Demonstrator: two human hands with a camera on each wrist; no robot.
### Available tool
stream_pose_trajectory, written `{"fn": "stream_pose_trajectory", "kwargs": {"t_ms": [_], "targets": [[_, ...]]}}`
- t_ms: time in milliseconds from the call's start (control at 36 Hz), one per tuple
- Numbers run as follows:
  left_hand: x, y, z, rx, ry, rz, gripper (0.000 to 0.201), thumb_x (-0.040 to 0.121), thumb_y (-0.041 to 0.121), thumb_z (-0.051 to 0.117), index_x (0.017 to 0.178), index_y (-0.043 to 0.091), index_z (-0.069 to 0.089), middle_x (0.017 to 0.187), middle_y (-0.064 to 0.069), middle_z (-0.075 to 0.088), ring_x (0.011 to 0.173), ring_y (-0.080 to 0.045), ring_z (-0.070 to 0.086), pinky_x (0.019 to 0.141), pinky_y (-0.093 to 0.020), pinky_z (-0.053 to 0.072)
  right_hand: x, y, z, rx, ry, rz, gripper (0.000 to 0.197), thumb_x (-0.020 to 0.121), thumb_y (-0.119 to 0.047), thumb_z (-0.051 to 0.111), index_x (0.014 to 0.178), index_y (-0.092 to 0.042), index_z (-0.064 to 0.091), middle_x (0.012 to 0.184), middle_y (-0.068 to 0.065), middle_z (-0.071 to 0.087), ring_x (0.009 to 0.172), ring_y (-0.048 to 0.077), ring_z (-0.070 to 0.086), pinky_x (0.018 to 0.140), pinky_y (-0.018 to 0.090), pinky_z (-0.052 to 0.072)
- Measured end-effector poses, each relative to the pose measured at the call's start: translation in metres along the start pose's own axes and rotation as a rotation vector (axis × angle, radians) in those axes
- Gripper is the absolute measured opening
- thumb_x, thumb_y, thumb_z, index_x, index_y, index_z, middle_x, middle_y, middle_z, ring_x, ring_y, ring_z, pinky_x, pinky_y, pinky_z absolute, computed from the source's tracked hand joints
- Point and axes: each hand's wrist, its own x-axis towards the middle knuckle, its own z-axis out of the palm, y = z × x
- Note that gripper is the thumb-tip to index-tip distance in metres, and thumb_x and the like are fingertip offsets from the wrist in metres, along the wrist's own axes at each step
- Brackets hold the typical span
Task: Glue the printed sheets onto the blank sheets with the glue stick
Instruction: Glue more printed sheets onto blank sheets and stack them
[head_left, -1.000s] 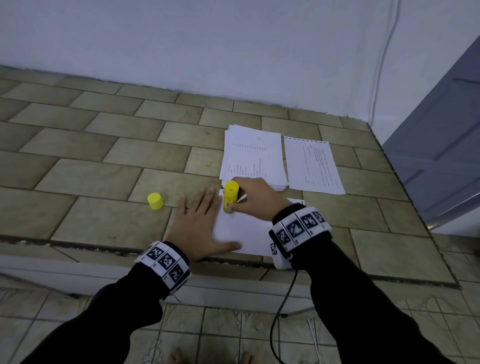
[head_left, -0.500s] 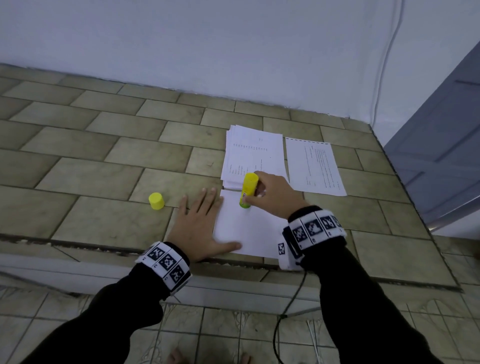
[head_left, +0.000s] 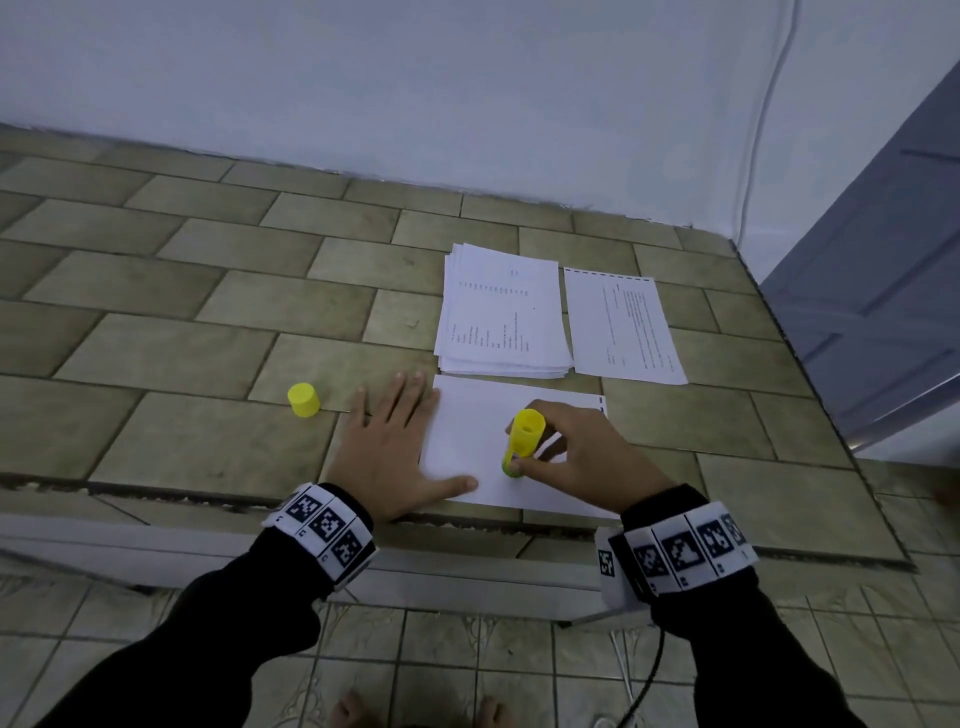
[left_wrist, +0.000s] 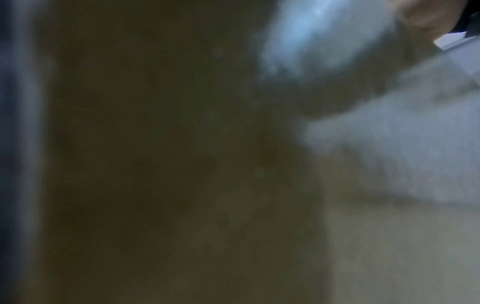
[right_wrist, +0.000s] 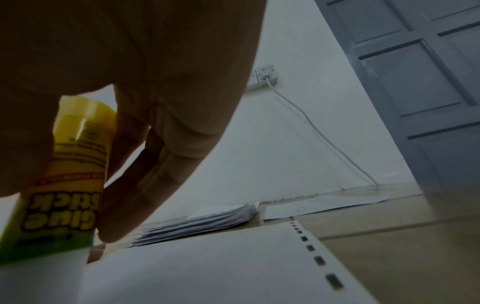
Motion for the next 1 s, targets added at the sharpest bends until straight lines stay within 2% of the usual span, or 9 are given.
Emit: {"fn": "stream_pose_trajectory", "kwargs": {"t_ms": [222, 361, 444, 556, 639, 694, 805, 917, 1000], "targets": [[0.000, 0.001, -0.002, 0.009, -0.040, -0.015, 0.127, 0.057, 0.098, 0.008, 0.156, 0.018, 0.004, 0.164, -0.001, -0.007, 0.151, -0.019, -0.011, 0.119, -0.054, -0.007, 0.037, 0.016, -0.021, -0.008, 0.044, 0.083, 0.008, 0.084, -0.010, 0.071, 0.082, -0.009, 0.064, 0.088, 0.001, 0.072, 0.085, 0.015, 0.068, 0.080, 0.036, 0.057], [-0.001, 0.002, -0.004, 0.025, -0.043, -0.010, 0.136, 0.049, 0.100, -0.010, 0.156, 0.018, 0.005, 0.165, -0.001, -0.005, 0.151, -0.019, -0.009, 0.119, -0.054, -0.006, 0.059, 0.031, -0.028, -0.042, 0.080, 0.169, 0.011, 0.081, -0.017, 0.071, 0.082, -0.013, 0.061, 0.085, -0.004, 0.073, 0.084, 0.012, 0.069, 0.083, 0.039, 0.055], [0.000, 0.002, -0.005, 0.022, -0.046, -0.015, 0.136, 0.048, 0.100, -0.010, 0.156, 0.018, 0.004, 0.165, -0.001, -0.006, 0.151, -0.019, -0.009, 0.119, -0.054, -0.006, 0.064, 0.032, -0.030, -0.059, 0.107, 0.192, 0.009, 0.081, -0.014, 0.071, 0.081, -0.012, 0.062, 0.082, -0.007, 0.072, 0.080, 0.007, 0.067, 0.083, 0.034, 0.055], [0.000, 0.001, -0.004, 0.018, -0.036, -0.017, 0.131, 0.054, 0.100, 0.002, 0.156, 0.018, 0.007, 0.165, -0.001, -0.004, 0.151, -0.019, -0.008, 0.119, -0.055, -0.005, 0.059, 0.033, -0.029, -0.044, 0.141, 0.198, 0.009, 0.081, -0.011, 0.072, 0.083, -0.010, 0.063, 0.086, -0.006, 0.072, 0.079, 0.004, 0.066, 0.075, 0.021, 0.051], [0.000, 0.001, -0.003, 0.021, -0.025, -0.016, 0.134, 0.051, 0.100, -0.006, 0.156, 0.018, 0.009, 0.165, -0.001, -0.002, 0.151, -0.020, -0.005, 0.119, -0.055, -0.004, 0.047, 0.033, -0.030, -0.072, 0.199, 0.226, 0.015, 0.082, -0.017, 0.073, 0.092, -0.010, 0.064, 0.092, -0.004, 0.070, 0.079, -0.003, 0.063, 0.069, 0.005, 0.044], [0.000, 0.000, -0.003, 0.017, -0.029, -0.017, 0.134, 0.051, 0.100, -0.007, 0.156, 0.018, 0.007, 0.165, -0.001, -0.003, 0.151, -0.020, -0.006, 0.119, -0.055, -0.005, 0.034, 0.032, -0.033, -0.074, 0.215, 0.239, 0.018, 0.083, -0.021, 0.073, 0.096, -0.013, 0.063, 0.089, -0.006, 0.068, 0.079, -0.006, 0.061, 0.068, 0.003, 0.043], [0.001, 0.000, -0.002, 0.024, -0.047, -0.018, 0.134, 0.051, 0.100, -0.007, 0.156, 0.018, 0.004, 0.164, -0.001, -0.006, 0.151, -0.020, -0.010, 0.119, -0.055, -0.007, 0.001, 0.030, -0.043, -0.041, 0.180, 0.247, 0.016, 0.081, -0.022, 0.076, 0.089, -0.018, 0.063, 0.084, -0.007, 0.068, 0.074, -0.002, 0.061, 0.065, 0.007, 0.046], [0.000, -0.001, -0.001, 0.021, -0.037, -0.011, 0.134, 0.053, 0.101, -0.004, 0.157, 0.017, 0.006, 0.165, -0.002, -0.004, 0.151, -0.020, -0.008, 0.119, -0.056, -0.005, -0.027, 0.034, -0.048, -0.010, 0.129, 0.264, 0.019, 0.077, -0.024, 0.080, 0.091, -0.024, 0.067, 0.087, -0.009, 0.071, 0.079, 0.003, 0.066, 0.072, 0.018, 0.053], [0.000, 0.000, -0.001, 0.020, -0.039, -0.013, 0.131, 0.055, 0.100, 0.000, 0.156, 0.018, 0.005, 0.165, -0.002, -0.005, 0.151, -0.020, -0.009, 0.119, -0.055, -0.006, -0.041, 0.035, -0.048, 0.027, 0.104, 0.253, 0.020, 0.076, -0.021, 0.081, 0.089, -0.027, 0.068, 0.084, -0.010, 0.071, 0.078, 0.004, 0.066, 0.072, 0.020, 0.054]]}}
